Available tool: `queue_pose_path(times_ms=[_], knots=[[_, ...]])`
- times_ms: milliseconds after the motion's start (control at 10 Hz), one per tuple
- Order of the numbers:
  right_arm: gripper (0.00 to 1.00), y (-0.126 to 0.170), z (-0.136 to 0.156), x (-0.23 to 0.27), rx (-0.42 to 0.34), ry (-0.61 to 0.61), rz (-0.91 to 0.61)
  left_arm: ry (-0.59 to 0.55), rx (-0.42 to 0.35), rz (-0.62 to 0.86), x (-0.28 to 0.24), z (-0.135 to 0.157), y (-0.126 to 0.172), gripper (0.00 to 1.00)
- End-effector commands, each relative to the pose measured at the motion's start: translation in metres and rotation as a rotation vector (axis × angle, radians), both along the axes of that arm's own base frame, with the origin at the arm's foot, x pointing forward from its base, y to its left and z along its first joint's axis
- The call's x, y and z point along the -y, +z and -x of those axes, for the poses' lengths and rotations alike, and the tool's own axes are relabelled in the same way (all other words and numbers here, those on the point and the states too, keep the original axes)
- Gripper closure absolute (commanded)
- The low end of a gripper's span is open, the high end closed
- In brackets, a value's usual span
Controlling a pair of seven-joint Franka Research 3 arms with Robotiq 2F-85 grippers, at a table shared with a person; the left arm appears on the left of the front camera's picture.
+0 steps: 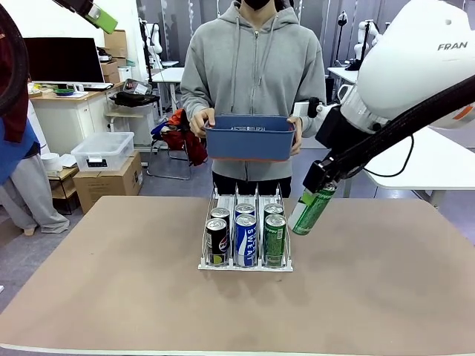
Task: Fill the beverage cans into the dispenser.
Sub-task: Place the picked Sprite in the line of the Automatic Can Dispenser with the same cans.
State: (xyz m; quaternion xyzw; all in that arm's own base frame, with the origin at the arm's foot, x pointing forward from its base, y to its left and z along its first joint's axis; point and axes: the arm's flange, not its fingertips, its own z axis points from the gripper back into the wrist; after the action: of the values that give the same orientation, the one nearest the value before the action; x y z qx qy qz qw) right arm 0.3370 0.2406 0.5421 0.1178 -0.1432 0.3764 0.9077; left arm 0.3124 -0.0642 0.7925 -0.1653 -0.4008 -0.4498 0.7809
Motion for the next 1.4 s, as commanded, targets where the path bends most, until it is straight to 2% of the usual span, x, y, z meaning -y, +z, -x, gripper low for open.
queue_pose_path(times_ms=[0,900,1300], knots=[[0.42,-0.010,-0.001,-0.006,0.020,0.005,-0.014,0.007,0.002,-0.002,-0.001,0.000,0.000,0.00],[0.42,-0.056,-0.013,-0.038,-0.004,0.037,0.031,0.007,0.002,-0.002,-0.001,0.000,0.000,0.00],[0.42,-0.069,-0.018,-0.047,0.022,0.033,0.064,0.007,0.002,-0.002,-0.001,0.000,0.000,0.00]])
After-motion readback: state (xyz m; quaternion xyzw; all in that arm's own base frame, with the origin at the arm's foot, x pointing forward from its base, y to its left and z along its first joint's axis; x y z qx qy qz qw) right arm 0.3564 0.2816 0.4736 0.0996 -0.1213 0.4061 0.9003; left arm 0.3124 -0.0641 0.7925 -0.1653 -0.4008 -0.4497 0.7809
